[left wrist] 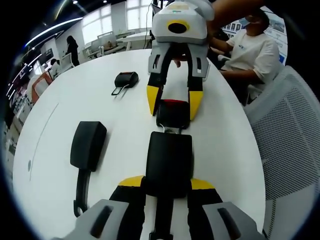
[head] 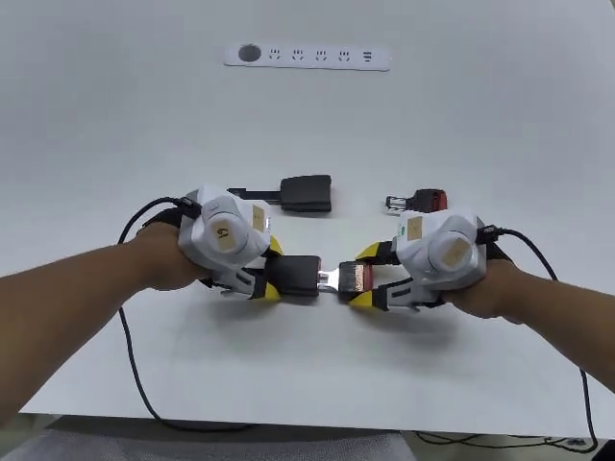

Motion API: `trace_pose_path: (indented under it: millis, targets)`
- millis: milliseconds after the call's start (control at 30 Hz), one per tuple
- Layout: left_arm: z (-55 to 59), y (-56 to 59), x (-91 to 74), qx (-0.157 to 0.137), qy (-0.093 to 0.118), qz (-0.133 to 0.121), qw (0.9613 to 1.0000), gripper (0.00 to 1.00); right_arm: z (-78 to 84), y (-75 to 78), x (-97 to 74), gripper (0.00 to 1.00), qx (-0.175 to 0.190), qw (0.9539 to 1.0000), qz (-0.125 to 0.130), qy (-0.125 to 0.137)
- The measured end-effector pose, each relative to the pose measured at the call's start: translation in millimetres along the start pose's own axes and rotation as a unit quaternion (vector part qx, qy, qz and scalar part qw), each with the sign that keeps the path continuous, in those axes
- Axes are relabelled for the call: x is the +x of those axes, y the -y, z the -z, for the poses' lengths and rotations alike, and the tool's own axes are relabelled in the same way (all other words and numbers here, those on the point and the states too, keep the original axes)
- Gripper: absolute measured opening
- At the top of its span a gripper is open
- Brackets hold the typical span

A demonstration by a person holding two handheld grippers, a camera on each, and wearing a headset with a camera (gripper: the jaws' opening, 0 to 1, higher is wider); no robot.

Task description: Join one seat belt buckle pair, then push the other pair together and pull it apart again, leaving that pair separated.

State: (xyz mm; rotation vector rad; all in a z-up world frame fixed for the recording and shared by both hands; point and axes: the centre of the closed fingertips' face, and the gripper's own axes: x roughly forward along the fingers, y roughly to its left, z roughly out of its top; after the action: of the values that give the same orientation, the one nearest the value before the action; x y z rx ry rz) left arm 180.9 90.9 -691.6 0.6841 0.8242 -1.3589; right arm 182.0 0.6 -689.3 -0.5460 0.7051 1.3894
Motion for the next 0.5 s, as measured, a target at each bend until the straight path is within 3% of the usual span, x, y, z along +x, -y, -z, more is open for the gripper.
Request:
trace_pose_path:
  millis: [500]
  targets:
    - [-0.2, -0.9, 1.9, 0.005, -0.007, 0.002, 1.0000, 0.32, -4.3, -1.8, 10.4, 0.32, 0.009, 0.9999, 0.005, 0.005]
